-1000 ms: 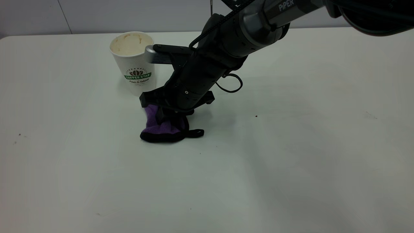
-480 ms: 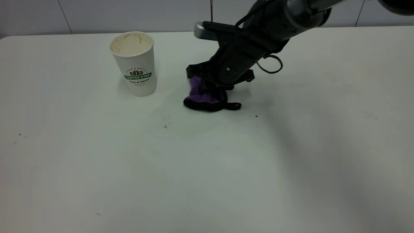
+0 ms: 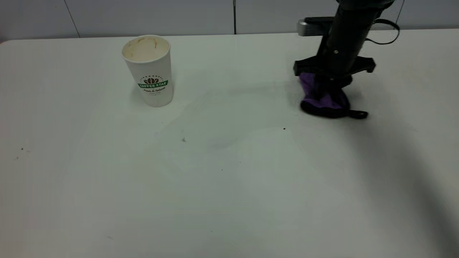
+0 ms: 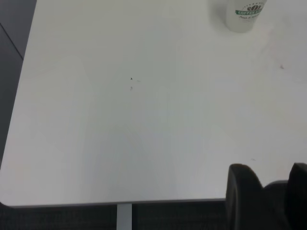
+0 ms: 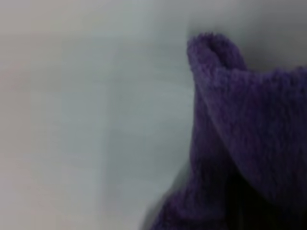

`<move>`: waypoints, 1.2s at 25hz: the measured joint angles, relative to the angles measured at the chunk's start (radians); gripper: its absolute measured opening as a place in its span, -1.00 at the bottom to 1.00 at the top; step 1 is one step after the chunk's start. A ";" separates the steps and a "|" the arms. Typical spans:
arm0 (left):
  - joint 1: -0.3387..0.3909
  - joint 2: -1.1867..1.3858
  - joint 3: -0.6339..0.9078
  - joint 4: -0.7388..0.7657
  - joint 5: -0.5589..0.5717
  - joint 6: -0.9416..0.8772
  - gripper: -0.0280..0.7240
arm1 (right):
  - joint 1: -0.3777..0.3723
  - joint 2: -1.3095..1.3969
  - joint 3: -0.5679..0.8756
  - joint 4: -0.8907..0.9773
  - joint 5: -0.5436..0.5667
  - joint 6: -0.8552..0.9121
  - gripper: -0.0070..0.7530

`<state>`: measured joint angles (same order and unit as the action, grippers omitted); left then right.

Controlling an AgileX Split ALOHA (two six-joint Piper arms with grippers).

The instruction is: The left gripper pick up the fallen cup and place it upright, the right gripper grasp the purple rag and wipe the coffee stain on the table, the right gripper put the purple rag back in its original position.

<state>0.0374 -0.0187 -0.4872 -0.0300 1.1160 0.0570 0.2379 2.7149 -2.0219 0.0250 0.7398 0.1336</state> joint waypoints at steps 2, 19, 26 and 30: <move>0.000 0.000 0.000 0.000 0.000 0.000 -0.29 | -0.025 0.000 -0.012 -0.043 0.061 0.010 -0.39; 0.000 0.000 0.000 0.000 0.000 0.000 -0.29 | -0.070 -0.238 -0.003 -0.145 0.339 -0.090 0.44; 0.000 0.000 0.000 0.000 0.000 0.000 -0.29 | -0.070 -0.462 0.013 -0.097 0.468 -0.183 0.94; 0.000 0.000 0.000 0.000 0.000 0.000 -0.29 | -0.067 -0.678 0.092 0.001 0.474 -0.210 0.94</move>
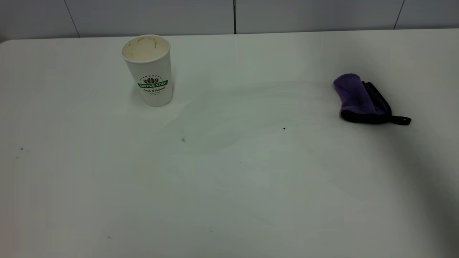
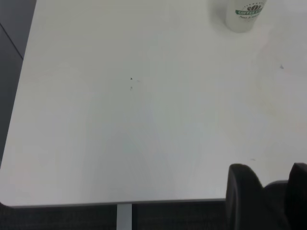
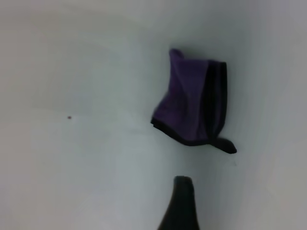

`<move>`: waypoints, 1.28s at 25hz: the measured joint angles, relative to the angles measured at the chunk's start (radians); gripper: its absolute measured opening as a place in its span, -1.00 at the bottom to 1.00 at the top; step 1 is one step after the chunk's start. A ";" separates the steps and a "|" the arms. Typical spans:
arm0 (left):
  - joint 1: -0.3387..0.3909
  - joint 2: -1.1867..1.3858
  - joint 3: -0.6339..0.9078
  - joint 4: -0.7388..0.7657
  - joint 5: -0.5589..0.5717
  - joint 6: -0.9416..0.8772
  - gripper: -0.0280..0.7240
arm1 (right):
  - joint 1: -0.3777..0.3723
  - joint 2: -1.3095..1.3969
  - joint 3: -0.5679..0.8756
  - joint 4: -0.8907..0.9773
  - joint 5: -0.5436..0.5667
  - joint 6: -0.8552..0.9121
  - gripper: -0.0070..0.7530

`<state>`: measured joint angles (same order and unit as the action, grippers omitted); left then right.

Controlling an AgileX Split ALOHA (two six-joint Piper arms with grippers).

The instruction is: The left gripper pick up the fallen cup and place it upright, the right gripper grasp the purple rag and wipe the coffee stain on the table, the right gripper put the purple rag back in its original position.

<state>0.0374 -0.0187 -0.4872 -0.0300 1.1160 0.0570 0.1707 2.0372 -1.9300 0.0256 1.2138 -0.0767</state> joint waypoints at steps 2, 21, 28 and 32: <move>0.000 0.000 0.000 0.000 0.000 0.000 -0.29 | 0.012 -0.123 0.077 0.019 0.004 -0.005 0.94; 0.000 0.000 0.000 0.000 0.000 0.000 -0.29 | 0.063 -1.101 1.003 0.017 0.028 0.049 0.91; 0.000 0.000 0.000 0.000 0.000 0.000 -0.29 | 0.063 -1.328 1.254 0.027 0.000 0.053 0.88; 0.000 0.000 0.000 0.000 0.000 0.000 -0.29 | 0.063 -1.433 1.360 0.029 -0.055 0.050 0.86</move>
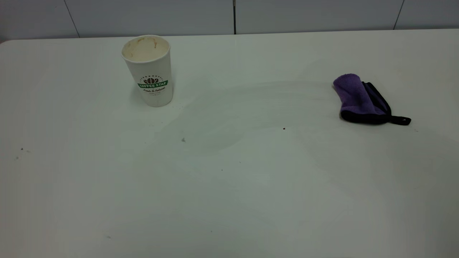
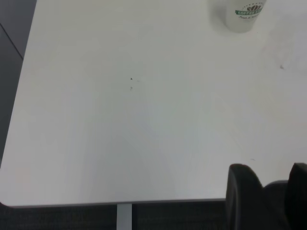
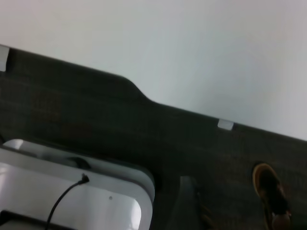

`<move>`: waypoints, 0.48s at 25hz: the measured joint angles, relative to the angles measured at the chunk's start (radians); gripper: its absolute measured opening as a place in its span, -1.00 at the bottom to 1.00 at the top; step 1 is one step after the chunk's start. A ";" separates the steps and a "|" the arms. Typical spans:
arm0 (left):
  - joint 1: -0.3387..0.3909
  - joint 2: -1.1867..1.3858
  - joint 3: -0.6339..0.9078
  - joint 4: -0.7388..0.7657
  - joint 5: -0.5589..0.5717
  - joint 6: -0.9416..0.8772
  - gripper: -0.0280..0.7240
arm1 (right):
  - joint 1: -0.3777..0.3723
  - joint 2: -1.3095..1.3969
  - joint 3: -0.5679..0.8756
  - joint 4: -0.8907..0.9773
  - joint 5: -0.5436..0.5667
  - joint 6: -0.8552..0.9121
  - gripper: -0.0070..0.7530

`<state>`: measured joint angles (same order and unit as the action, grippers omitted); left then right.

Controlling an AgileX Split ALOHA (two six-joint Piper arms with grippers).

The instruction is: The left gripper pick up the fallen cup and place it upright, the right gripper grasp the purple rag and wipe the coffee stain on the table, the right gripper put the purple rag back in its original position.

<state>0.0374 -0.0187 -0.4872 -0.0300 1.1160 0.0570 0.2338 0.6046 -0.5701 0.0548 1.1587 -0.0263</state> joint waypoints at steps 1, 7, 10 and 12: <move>0.000 0.000 0.000 0.000 0.000 0.000 -0.29 | 0.000 -0.020 0.020 0.000 -0.020 -0.001 0.86; 0.000 0.000 0.000 0.000 0.000 0.000 -0.29 | 0.000 -0.108 0.093 -0.002 -0.058 -0.001 0.86; 0.000 0.000 0.000 0.000 0.000 0.000 -0.29 | 0.000 -0.110 0.093 0.007 -0.060 -0.001 0.84; 0.000 0.000 0.000 0.000 0.000 0.000 -0.29 | 0.000 -0.110 0.093 0.007 -0.062 -0.001 0.82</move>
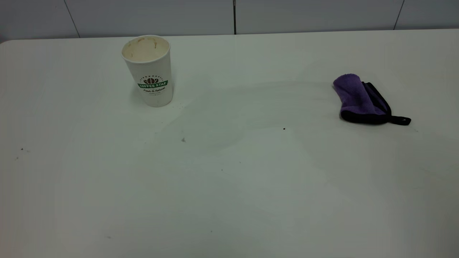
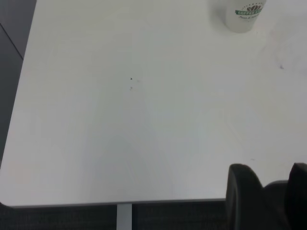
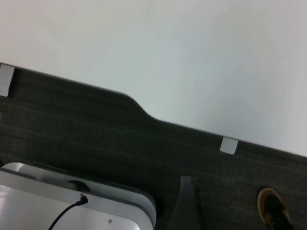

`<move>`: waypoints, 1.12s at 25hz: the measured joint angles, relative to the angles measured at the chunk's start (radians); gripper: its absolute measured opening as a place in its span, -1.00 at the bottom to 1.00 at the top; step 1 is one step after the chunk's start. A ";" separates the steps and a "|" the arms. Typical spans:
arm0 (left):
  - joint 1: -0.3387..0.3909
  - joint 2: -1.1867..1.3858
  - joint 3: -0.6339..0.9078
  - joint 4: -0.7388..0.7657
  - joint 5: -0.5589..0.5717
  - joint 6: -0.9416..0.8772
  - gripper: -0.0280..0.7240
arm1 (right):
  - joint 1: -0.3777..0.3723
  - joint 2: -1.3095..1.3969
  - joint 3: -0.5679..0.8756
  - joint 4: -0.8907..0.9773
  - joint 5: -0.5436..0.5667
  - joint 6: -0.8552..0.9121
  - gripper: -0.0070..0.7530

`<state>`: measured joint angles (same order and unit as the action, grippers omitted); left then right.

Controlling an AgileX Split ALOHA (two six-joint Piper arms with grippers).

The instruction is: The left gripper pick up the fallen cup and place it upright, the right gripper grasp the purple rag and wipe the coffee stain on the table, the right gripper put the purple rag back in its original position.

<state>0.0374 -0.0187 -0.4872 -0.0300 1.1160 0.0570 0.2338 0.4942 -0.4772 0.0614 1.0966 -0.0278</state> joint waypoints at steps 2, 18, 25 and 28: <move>0.000 0.000 0.000 0.000 0.000 0.000 -0.29 | 0.000 0.000 0.000 -0.001 0.000 0.000 0.81; 0.000 0.000 0.000 0.000 0.000 0.000 -0.29 | -0.182 -0.368 0.000 -0.019 0.006 0.000 0.73; 0.000 0.000 0.000 0.000 0.000 0.000 -0.29 | -0.196 -0.510 0.000 -0.020 0.018 -0.008 0.71; 0.000 0.000 0.000 0.000 0.000 0.000 -0.29 | -0.196 -0.510 0.000 -0.020 0.018 -0.012 0.69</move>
<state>0.0374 -0.0187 -0.4872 -0.0300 1.1160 0.0570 0.0382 -0.0158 -0.4770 0.0418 1.1147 -0.0402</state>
